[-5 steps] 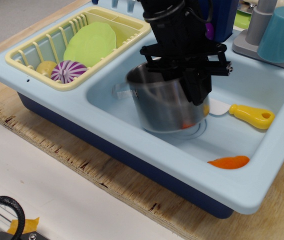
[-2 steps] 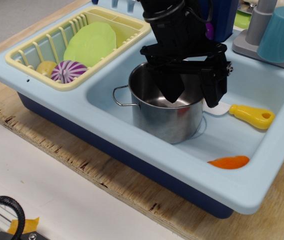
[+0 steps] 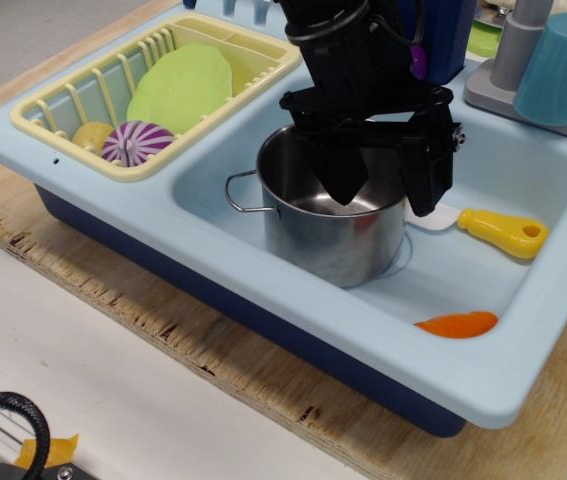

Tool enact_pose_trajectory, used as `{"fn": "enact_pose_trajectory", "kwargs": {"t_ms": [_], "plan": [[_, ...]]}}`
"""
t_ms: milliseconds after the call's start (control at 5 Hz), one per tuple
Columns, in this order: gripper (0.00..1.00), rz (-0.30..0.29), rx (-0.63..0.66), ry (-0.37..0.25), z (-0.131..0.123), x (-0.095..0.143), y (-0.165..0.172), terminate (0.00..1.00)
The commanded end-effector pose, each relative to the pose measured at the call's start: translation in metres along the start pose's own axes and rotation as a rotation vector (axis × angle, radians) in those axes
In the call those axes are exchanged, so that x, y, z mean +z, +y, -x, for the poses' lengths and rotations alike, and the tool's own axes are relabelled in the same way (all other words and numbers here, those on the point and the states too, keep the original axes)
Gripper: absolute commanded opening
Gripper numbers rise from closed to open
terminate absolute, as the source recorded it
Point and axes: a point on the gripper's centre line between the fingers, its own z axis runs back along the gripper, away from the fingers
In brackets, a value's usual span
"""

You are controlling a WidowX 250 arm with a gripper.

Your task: Flip pot upright which is in sink

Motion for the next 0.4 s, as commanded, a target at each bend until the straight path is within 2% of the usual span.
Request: {"fn": "enact_pose_trajectory", "kwargs": {"t_ms": [0, 200], "plan": [[1.00, -0.001, -0.009, -0.039, -0.0087, 0.0103, -0.0012, 0.00], [1.00, -0.001, -0.009, -0.039, -0.0087, 0.0103, -0.0012, 1.00]]}}
